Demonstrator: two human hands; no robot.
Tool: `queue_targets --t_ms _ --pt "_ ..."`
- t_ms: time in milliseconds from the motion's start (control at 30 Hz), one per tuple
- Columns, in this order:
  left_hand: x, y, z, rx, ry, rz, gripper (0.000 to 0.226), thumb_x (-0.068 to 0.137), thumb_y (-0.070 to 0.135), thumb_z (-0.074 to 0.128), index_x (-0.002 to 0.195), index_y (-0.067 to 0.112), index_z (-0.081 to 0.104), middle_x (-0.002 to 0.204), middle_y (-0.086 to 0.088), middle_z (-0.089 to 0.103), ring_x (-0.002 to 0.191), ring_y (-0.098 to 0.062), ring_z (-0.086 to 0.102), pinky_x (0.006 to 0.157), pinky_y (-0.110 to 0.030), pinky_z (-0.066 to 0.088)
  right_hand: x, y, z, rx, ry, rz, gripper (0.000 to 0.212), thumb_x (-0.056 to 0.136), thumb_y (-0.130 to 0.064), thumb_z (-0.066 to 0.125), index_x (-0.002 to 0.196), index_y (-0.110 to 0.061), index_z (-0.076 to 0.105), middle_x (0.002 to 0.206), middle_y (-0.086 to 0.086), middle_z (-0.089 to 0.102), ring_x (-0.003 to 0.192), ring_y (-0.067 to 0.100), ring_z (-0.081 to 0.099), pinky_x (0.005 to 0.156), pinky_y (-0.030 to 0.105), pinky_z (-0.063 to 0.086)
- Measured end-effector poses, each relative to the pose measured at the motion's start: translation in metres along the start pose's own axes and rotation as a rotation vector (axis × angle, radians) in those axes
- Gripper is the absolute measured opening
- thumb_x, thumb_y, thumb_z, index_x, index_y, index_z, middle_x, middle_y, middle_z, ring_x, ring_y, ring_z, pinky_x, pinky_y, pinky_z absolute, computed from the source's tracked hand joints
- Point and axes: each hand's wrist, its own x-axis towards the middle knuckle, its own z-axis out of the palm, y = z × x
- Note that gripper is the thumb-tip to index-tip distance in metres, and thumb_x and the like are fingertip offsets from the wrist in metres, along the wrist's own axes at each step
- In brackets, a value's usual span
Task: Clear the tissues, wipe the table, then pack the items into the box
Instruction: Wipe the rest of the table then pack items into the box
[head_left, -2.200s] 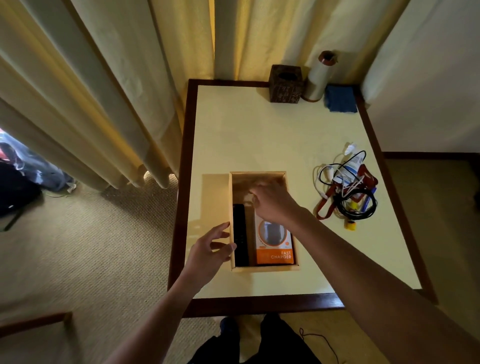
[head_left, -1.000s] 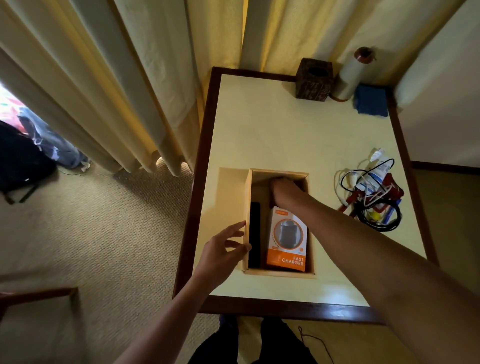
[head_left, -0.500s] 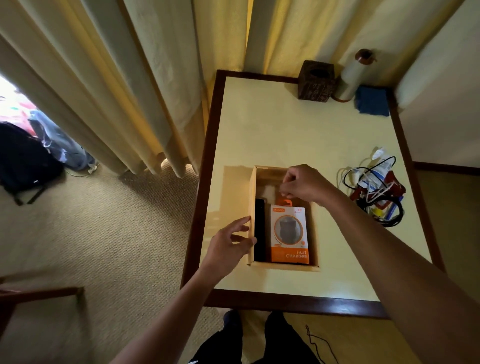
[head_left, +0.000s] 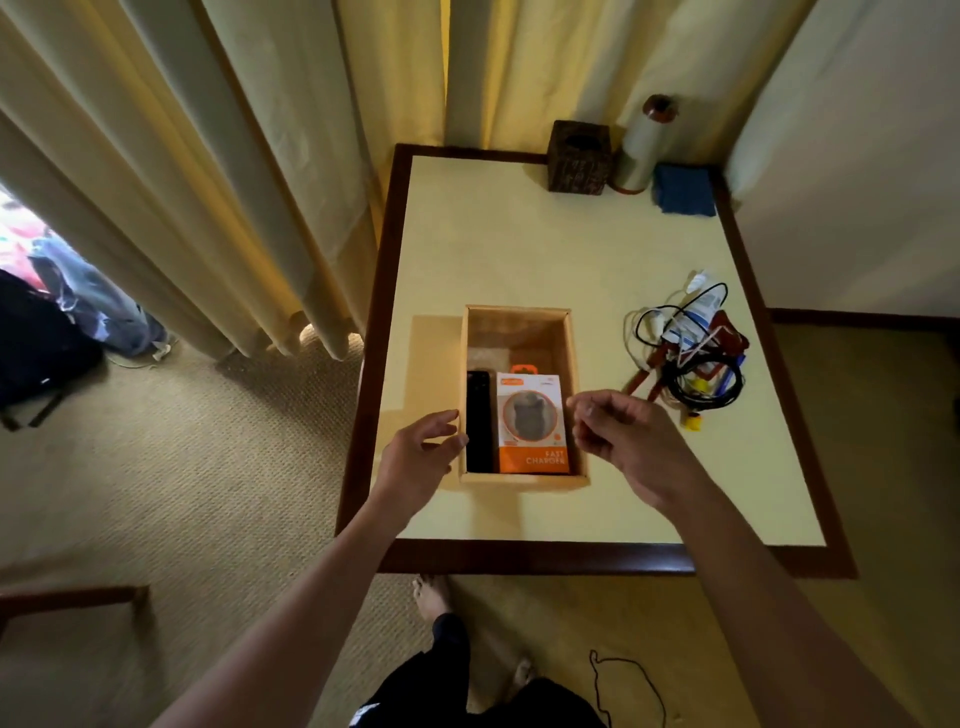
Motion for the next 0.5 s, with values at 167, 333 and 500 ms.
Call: queue_targets --t_ms 167,333,500 --pt "-0.046 -0.02 -0.003 0.025 0.1 0.024 0.03 0.077 0.053 0.072 0.107 0.054 0.072 0.104 0.014 0.074 0.1 -0.014 0.07 0.098 -0.056 0.055 -0.052 0.036 -0.008 0.144 -0.023 0.096 0.016 0.099 -0.012 0.061 0.1 0.001 0.069 0.076 0.005 0.064 0.071 0.013 0.061 0.072 0.025 0.06" --pt "-0.122 -0.046 -0.003 -0.091 0.207 0.023 0.022 0.092 0.035 0.071 0.11 0.047 0.074 0.111 0.009 0.074 0.104 -0.021 0.071 0.098 -0.051 0.057 -0.099 0.072 -0.014 0.145 -0.113 0.213 0.024 0.089 -0.018 0.068 0.103 0.002 0.071 0.081 0.007 0.068 0.075 0.015 0.066 0.072 0.027 0.061" --pt "-0.194 -0.097 0.012 -0.197 0.264 -0.046 0.02 0.098 0.026 0.068 0.116 0.033 0.073 0.115 -0.001 0.073 0.109 -0.02 0.071 0.099 -0.045 0.057 -0.141 0.118 -0.02 0.082 -0.182 0.286 0.034 0.083 -0.01 0.074 0.113 0.006 0.07 0.093 0.015 0.073 0.082 0.019 0.072 0.074 0.027 0.062"
